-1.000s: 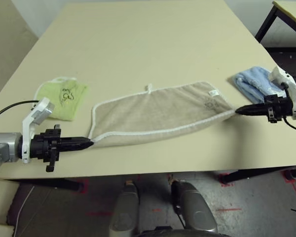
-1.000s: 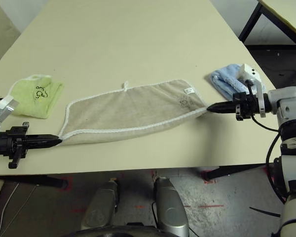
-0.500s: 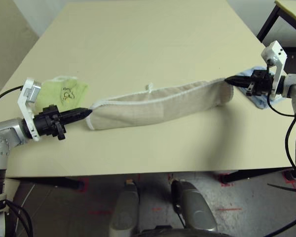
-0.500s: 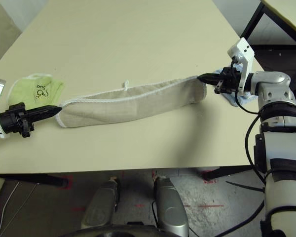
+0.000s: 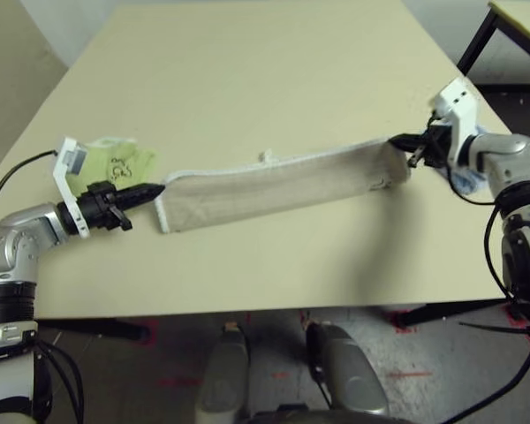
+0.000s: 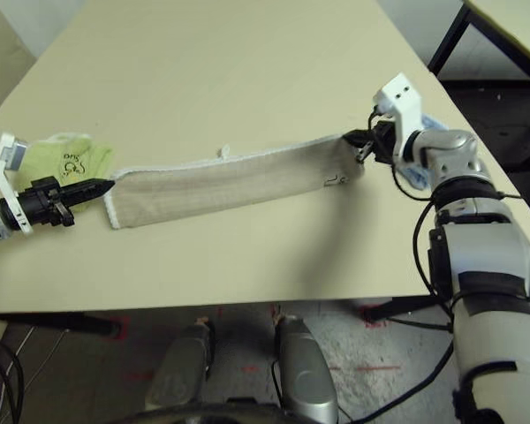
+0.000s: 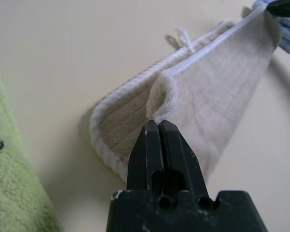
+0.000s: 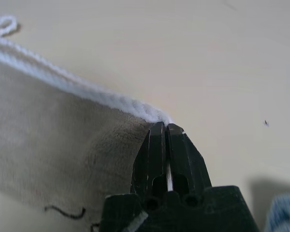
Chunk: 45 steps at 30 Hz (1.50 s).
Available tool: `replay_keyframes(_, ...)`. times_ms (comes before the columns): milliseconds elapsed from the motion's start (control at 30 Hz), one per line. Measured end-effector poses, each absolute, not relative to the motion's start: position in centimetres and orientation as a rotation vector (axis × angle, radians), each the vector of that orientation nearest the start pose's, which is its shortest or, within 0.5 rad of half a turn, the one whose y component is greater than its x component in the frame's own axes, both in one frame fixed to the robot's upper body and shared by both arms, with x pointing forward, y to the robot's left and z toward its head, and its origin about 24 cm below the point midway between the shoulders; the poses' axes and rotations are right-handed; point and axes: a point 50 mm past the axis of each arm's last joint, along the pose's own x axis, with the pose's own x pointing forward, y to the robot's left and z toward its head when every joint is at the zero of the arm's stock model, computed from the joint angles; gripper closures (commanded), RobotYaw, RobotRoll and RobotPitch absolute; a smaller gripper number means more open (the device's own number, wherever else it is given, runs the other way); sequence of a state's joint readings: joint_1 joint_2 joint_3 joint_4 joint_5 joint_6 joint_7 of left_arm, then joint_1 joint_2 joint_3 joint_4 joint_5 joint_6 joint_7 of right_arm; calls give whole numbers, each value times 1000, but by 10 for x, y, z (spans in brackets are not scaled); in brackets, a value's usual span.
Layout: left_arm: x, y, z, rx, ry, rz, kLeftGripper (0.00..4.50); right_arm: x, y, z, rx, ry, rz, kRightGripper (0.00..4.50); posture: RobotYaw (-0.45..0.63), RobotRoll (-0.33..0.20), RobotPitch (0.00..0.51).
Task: Fold the towel and set it aside.
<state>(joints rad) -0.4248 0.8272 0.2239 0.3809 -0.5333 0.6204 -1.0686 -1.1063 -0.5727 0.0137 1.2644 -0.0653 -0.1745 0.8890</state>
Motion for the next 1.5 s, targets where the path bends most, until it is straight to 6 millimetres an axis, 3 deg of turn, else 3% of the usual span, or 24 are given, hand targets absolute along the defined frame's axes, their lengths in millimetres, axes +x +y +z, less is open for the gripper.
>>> replay_keyframes(200,293,311,140,-129,331,-655,4478,397,-235,167,-477,186,592,4500,154,0,116)
replay_keyframes(467,300,309,144,-99,309,-595,4478,399,-238,161,-486,222,512,4500,146,0,120)
replay_keyframes(567,304,309,150,-77,283,-569,3793,400,-236,158,-481,235,492,3696,145,0,123)
replay_keyframes(733,304,311,152,-67,268,-539,1935,400,-234,157,-436,233,507,1896,150,0,130)
replay_keyframes(900,289,308,154,-56,258,-586,37,398,-237,163,-310,178,554,64,159,0,136)
replay_keyframes(1067,264,304,158,3,252,-679,10,392,-258,175,-157,152,535,22,162,0,142)
replay_keyframes(1267,239,279,180,44,140,-862,10,379,-286,180,11,255,523,22,163,0,150)
replay_keyframes(1500,235,265,192,54,44,-914,10,359,-299,150,259,482,506,22,155,0,157)
